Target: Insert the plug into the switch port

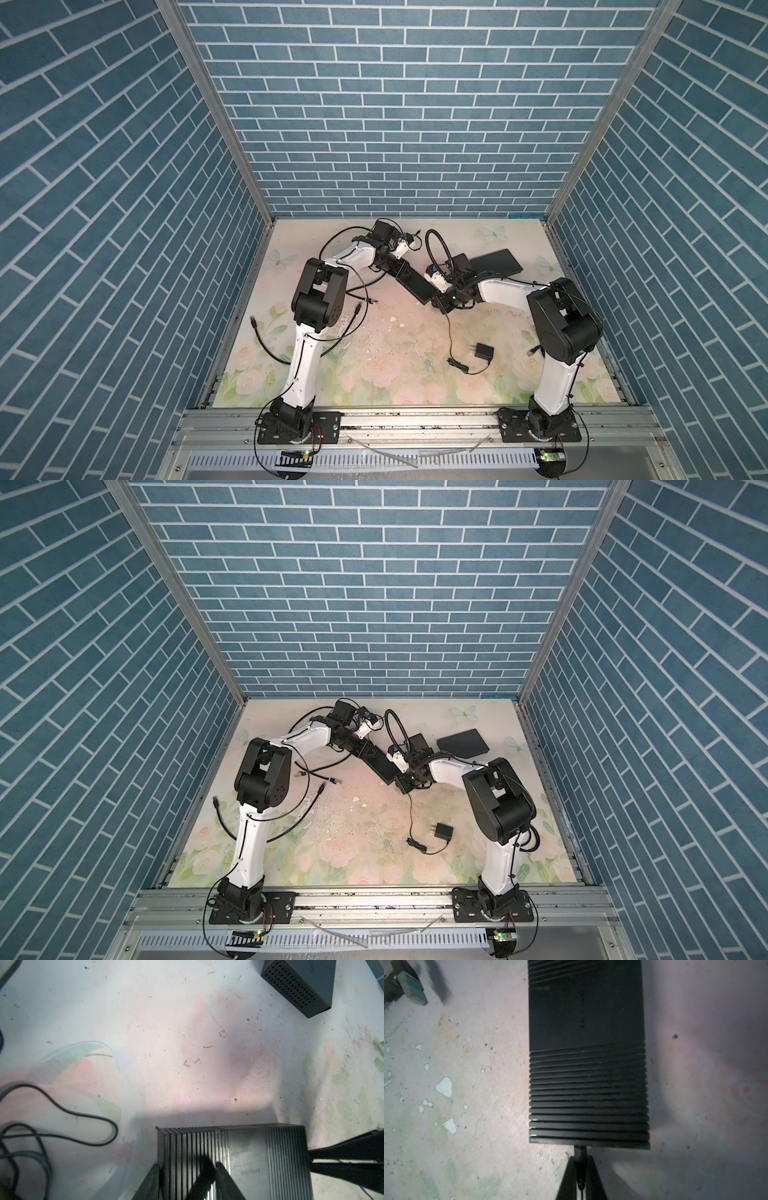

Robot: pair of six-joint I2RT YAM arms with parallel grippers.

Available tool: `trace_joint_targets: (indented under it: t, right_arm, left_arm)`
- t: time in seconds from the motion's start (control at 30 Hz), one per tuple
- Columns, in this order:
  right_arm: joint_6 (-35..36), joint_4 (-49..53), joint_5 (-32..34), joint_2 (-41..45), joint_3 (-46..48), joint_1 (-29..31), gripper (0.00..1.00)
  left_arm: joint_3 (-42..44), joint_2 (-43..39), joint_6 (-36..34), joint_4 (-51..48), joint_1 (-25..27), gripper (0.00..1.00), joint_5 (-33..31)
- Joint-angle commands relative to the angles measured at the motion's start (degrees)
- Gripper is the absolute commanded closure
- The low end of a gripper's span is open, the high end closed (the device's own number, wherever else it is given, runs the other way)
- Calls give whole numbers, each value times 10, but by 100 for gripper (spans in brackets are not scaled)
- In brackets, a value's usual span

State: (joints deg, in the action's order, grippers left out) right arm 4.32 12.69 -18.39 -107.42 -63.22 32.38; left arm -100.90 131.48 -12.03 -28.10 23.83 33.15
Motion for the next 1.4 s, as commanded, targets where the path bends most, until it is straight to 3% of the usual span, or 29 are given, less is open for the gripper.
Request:
trace_joint_targets:
  t: [0.0,0.27,0.53,1.03,1.37]
  right_arm:
    - [2,-147,-10,15,-32,15,97]
    - [-16,-153,-1,8,-47,15,96]
    - [-7,-124,-31,34,-61,14,95]
    - [-21,-210,-10,8,-46,10,95]
    - [-25,-155,-38,-18,-130,10,94]
  left_arm:
    - [47,39,-15,-136,50,60,114]
    - [57,39,-27,-146,49,61,102]
    - [65,42,6,-125,36,62,37]
    - [91,31,10,-121,41,63,114]
    - [117,25,12,-124,64,64,126]
